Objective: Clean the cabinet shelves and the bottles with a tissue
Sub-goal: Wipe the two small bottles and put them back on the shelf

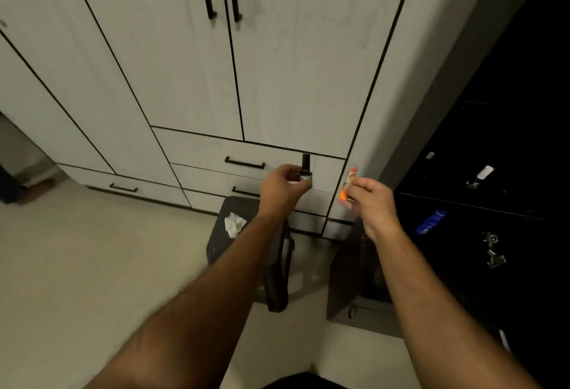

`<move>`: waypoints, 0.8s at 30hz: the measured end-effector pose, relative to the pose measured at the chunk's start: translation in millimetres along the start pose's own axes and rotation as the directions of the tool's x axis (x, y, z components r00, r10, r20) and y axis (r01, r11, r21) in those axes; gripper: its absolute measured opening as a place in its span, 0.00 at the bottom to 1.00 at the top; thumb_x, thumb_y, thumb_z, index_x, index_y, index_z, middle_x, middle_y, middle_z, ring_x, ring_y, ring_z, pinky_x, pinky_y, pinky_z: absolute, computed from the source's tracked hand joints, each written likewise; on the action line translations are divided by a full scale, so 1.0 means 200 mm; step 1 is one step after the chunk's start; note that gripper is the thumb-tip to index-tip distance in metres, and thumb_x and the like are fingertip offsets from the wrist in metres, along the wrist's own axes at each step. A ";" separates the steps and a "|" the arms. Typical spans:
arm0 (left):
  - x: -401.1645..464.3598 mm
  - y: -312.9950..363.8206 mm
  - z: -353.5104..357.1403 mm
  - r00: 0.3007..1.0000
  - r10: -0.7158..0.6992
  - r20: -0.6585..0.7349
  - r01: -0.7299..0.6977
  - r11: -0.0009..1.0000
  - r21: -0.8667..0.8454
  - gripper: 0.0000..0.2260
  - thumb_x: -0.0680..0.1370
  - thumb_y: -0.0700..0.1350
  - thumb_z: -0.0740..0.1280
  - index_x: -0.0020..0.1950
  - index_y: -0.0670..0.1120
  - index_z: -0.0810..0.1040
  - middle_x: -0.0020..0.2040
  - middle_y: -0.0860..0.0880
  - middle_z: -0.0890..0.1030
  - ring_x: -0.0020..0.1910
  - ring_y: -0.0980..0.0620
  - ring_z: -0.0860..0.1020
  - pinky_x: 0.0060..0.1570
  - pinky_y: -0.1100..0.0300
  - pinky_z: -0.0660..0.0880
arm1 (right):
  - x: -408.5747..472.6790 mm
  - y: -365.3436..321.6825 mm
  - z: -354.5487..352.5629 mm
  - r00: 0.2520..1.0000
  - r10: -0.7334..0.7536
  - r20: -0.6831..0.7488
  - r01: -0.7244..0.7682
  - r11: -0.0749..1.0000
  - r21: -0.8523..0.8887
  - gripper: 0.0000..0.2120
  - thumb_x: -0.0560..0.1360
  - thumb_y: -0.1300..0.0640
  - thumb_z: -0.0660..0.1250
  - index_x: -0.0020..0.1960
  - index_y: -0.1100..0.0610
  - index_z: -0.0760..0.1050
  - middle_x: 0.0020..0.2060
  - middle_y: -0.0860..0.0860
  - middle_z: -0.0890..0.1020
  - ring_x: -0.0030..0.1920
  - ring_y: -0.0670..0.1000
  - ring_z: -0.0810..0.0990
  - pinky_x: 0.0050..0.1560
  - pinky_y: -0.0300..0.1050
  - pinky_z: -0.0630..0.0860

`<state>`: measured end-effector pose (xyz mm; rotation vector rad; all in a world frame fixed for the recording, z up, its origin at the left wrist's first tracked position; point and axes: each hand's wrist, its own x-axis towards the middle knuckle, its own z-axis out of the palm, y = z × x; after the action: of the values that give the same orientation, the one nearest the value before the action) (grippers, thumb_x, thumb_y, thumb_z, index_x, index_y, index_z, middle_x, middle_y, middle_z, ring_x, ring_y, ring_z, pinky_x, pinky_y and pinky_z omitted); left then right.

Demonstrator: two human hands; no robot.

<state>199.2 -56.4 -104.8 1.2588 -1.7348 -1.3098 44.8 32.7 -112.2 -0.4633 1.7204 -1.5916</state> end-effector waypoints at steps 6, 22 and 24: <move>-0.08 0.15 0.09 0.992 0.108 0.068 -0.109 0.994 0.005 0.13 0.71 0.48 0.75 0.54 0.48 0.80 0.46 0.54 0.82 0.44 0.56 0.82 0.50 0.55 0.80 | -0.16 -0.14 -0.16 0.986 -0.100 -0.131 0.102 0.995 0.011 0.08 0.75 0.65 0.69 0.52 0.55 0.79 0.49 0.50 0.82 0.52 0.51 0.82 0.50 0.47 0.83; -0.30 0.75 0.76 0.916 0.315 0.248 -0.276 0.945 -0.177 0.16 0.73 0.43 0.74 0.59 0.48 0.77 0.50 0.51 0.82 0.49 0.56 0.81 0.47 0.67 0.78 | -0.27 -0.53 -0.99 0.905 -0.310 -0.292 0.314 0.949 -0.034 0.08 0.74 0.65 0.70 0.50 0.54 0.80 0.51 0.53 0.82 0.51 0.51 0.83 0.49 0.49 0.83; -0.33 0.82 0.87 0.906 0.329 0.265 -0.284 0.939 -0.195 0.17 0.73 0.43 0.74 0.61 0.47 0.76 0.52 0.50 0.81 0.49 0.56 0.82 0.49 0.65 0.78 | -0.25 -0.57 -1.12 0.897 -0.327 -0.297 0.325 0.944 -0.058 0.08 0.74 0.65 0.70 0.52 0.56 0.81 0.51 0.54 0.83 0.51 0.51 0.84 0.49 0.49 0.83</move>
<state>17.9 75.8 -1.0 0.6925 -1.9005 -1.4592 -107.5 204.0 3.2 -0.5583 1.9540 -1.9817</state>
